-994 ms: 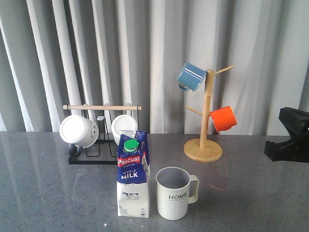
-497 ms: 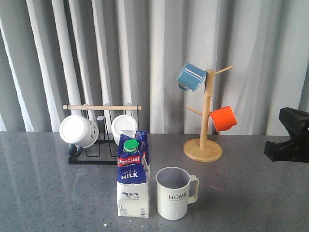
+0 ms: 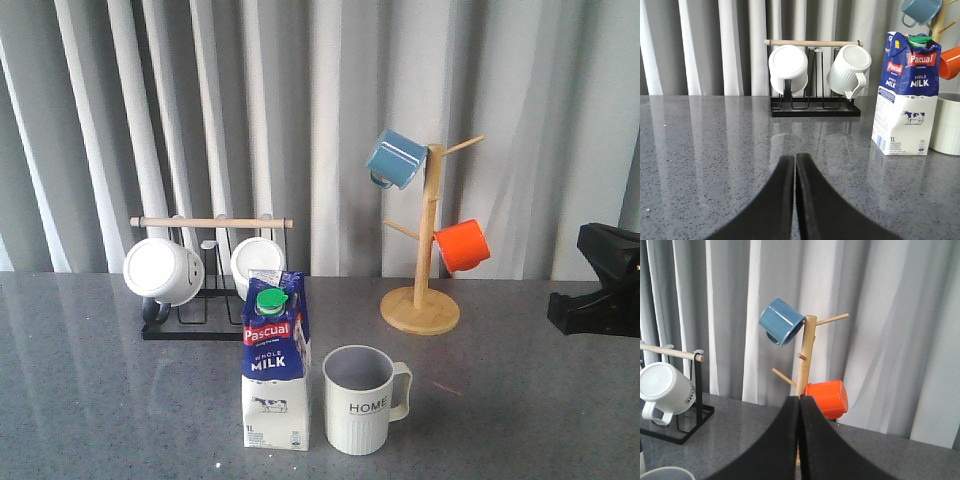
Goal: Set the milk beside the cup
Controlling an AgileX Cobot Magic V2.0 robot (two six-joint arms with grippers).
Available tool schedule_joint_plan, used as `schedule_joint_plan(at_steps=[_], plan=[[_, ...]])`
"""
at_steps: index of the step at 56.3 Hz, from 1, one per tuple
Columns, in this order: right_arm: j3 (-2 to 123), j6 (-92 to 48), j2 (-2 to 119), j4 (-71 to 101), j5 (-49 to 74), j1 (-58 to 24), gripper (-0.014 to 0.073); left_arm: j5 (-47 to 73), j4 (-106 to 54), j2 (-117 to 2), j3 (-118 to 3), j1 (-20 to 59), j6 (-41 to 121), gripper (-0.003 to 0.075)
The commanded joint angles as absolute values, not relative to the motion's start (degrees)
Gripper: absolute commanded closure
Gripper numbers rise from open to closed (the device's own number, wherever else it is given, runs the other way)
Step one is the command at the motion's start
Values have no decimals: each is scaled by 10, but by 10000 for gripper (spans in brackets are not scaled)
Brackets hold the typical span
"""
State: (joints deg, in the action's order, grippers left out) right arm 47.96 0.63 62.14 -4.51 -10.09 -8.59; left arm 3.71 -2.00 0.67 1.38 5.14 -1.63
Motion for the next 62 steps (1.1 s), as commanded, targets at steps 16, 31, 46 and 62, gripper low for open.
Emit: schedule_joint_plan(at_steps=[16, 31, 46, 62], plan=[[498, 6, 611, -51, -143, -84, 602, 0, -24, 14, 2, 51, -17, 726], [498, 6, 611, -51, -143, -84, 602, 0, -24, 14, 2, 51, -17, 726], [458, -30, 572, -47, -128, -83, 602, 0, -24, 14, 2, 51, -17, 726], [209, -77, 363, 5, -199, -53, 602, 0, -24, 14, 2, 51, -17, 726]])
